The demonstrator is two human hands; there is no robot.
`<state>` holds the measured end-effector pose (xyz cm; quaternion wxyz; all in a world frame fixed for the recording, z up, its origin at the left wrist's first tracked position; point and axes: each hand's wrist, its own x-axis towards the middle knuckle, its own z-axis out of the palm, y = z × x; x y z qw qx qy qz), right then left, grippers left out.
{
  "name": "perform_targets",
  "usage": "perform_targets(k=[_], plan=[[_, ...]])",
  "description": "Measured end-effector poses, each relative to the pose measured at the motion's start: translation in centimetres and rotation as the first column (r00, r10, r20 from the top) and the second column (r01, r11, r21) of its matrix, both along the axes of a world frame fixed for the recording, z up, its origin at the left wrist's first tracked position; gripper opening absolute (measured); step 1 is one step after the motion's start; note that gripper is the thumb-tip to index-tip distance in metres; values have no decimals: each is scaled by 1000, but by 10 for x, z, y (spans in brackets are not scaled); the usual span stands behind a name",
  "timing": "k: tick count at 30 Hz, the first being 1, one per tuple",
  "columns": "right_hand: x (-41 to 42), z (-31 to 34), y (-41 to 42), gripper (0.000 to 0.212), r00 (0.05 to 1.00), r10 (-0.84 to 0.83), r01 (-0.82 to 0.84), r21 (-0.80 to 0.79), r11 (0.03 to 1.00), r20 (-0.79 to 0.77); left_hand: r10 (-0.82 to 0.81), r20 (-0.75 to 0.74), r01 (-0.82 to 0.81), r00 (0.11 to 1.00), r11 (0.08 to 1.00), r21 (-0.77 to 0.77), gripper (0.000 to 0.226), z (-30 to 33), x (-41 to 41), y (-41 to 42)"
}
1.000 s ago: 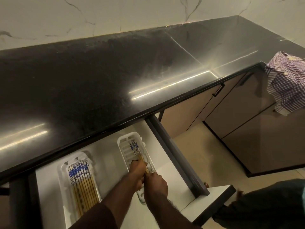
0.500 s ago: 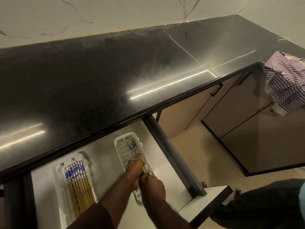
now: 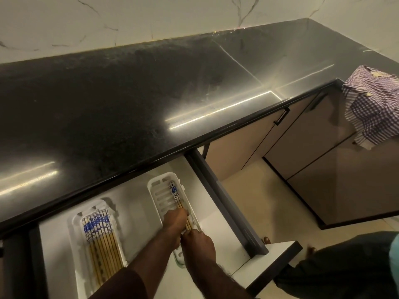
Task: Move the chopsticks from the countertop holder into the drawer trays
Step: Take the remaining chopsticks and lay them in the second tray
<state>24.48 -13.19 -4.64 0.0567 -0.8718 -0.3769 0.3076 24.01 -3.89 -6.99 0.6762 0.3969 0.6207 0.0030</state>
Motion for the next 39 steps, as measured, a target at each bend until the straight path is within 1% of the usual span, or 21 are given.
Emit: perform_targets(k=[9, 15, 26, 29, 34, 36, 39], plan=[[-1, -1, -2, 24, 1000, -12, 11, -6, 1000, -21, -7, 1, 7, 1000, 1000, -12, 26, 6, -2, -2], [1, 5, -5, 25, 998, 54, -53, -22, 998, 11, -18, 2, 18, 1000, 999, -28, 26, 12, -3, -3], [2, 15, -9, 26, 997, 78, -78, 6, 997, 13, -25, 34, 27, 999, 998, -51, 29, 17, -9, -4], [3, 18, -11, 24, 998, 54, -55, 36, 998, 34, -28, 50, 29, 998, 999, -21, 31, 22, -11, -5], [6, 28, -8, 20, 995, -16, 7, 96, 995, 97, -64, 78, 65, 995, 998, -12, 42, 41, -19, -4], [8, 36, -6, 18, 987, -58, 39, 123, 992, 149, -53, 97, 53, 994, 999, 4, 38, 51, -23, -6], [8, 51, -7, 14, 979, -103, 72, 173, 982, 175, -12, 153, 12, 988, 1000, 6, 32, 67, -32, -8]])
